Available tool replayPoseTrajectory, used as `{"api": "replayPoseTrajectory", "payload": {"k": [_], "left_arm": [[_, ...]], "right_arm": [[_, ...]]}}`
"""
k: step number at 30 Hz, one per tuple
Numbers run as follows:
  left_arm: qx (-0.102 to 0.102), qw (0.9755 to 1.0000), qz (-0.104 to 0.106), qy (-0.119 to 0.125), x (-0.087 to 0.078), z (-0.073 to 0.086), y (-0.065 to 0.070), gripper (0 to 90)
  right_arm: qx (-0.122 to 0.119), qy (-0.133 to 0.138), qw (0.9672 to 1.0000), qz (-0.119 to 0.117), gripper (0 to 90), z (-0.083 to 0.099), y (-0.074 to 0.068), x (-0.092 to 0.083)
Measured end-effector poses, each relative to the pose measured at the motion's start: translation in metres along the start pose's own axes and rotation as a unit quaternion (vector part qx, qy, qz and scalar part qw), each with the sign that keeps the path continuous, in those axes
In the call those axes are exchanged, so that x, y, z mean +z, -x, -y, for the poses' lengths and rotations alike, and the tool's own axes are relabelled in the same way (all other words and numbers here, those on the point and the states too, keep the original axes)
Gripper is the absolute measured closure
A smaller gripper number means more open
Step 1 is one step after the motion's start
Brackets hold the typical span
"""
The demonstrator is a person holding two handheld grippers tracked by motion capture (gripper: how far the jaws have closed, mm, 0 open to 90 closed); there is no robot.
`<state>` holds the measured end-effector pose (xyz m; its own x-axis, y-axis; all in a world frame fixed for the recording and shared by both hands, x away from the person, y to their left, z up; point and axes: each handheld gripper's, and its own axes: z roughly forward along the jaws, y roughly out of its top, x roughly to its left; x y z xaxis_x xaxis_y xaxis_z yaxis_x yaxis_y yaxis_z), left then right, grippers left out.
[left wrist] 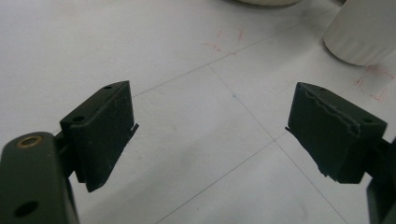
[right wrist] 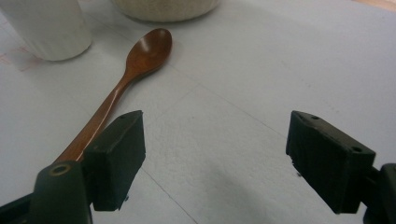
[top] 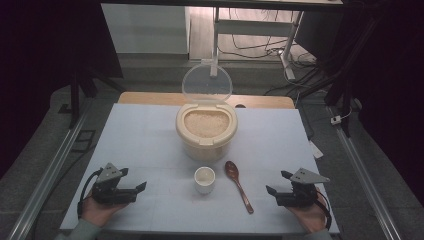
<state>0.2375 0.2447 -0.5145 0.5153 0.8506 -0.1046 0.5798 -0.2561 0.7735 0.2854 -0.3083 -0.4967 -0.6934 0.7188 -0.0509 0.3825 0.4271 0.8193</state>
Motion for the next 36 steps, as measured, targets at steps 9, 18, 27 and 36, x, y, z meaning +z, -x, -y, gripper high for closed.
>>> {"api": "replayPoseTrajectory", "payload": {"k": [9,18,27,36], "left_arm": [[0.001,1.0,0.0,0.001,0.0,0.0,-0.001,14.2],[0.004,1.0,0.0,0.0,0.001,0.001,-0.001,14.1],[0.013,0.9999,0.002,0.005,0.004,-0.002,0.0,14.2],[0.018,0.9998,0.002,0.003,0.006,-0.003,0.001,14.2]], "right_arm": [[0.003,-0.019,0.9998,-0.007,22.6,-0.001,0.0,0.002],[0.006,-0.019,0.9998,-0.003,24.4,-0.001,0.0,0.002],[0.006,-0.017,0.9998,0.0,25.6,-0.012,-0.005,-0.003],[0.015,-0.051,0.9986,0.003,29.8,-0.038,-0.025,-0.006]]}}
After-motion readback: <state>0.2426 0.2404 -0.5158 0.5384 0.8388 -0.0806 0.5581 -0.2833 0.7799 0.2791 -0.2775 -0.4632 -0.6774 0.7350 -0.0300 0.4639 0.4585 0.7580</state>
